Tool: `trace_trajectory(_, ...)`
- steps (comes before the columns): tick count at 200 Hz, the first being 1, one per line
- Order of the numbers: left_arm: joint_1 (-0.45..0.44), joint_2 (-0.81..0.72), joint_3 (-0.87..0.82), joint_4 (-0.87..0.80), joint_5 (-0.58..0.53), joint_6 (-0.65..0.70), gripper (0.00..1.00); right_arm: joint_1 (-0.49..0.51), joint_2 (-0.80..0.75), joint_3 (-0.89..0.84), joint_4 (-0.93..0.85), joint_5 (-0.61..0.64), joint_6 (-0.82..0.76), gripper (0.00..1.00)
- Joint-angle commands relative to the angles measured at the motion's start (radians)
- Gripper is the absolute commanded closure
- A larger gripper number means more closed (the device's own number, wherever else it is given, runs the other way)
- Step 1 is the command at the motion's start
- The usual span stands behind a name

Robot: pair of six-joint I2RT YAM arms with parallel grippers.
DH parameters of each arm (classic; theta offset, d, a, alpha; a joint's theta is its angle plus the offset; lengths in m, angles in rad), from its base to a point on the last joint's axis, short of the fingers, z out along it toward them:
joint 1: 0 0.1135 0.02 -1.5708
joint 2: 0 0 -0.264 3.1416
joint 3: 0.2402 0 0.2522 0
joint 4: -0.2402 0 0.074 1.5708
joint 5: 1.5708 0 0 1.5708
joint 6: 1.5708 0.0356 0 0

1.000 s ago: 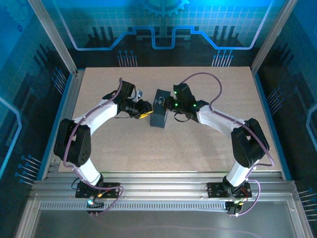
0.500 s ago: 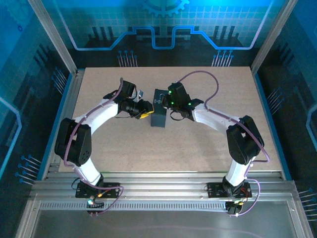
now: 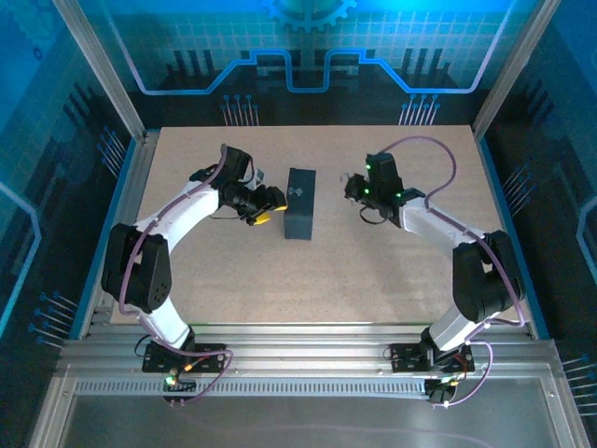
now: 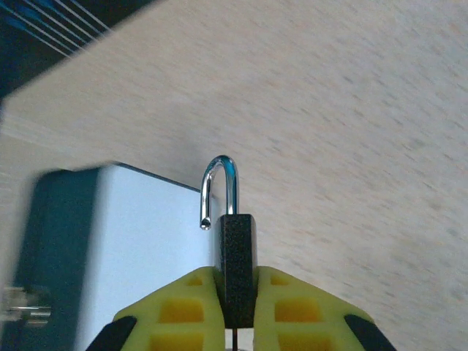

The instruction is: Unlock the padlock with the key

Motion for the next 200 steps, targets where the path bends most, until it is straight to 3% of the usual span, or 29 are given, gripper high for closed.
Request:
trace_trajectory(1,0.028,-0.069,0.01,-0.042,0.004,0.01,0.37,-0.03,0.057,-0.082,0.001,-0.077,-0.055,0.91)
trace_trajectory(36,0.068,-0.12,-0.039,-0.052,-0.012,0.023,0.36,-0.036,0.091,-0.158,0.017,-0.06,-0.064,0.84)
trace_trajectory(55,0.087,-0.153,-0.066,-0.058,-0.018,0.032,0.36,-0.036,0.064,-0.168,-0.009,-0.059,-0.088,0.59)
trace_trajectory(78,0.109,-0.184,-0.094,-0.073,-0.035,0.046,0.35,-0.013,-0.025,-0.141,-0.087,-0.027,-0.149,0.42)
trace_trajectory(85,0.116,-0.187,-0.098,-0.077,-0.038,0.05,0.35,0.006,-0.056,-0.119,-0.123,-0.012,-0.171,0.27)
trace_trajectory(106,0.136,-0.19,-0.118,-0.079,-0.061,0.053,0.35,0.072,-0.112,-0.042,-0.206,-0.003,-0.191,0.01)
trace_trajectory(145,0.143,-0.185,-0.138,-0.063,-0.066,0.048,0.35,0.202,-0.104,0.09,-0.252,0.025,-0.093,0.0)
trace_trajectory(200,0.145,-0.175,-0.139,-0.081,-0.095,0.078,0.35,0.32,0.119,0.344,-0.345,0.127,-0.048,0.0)
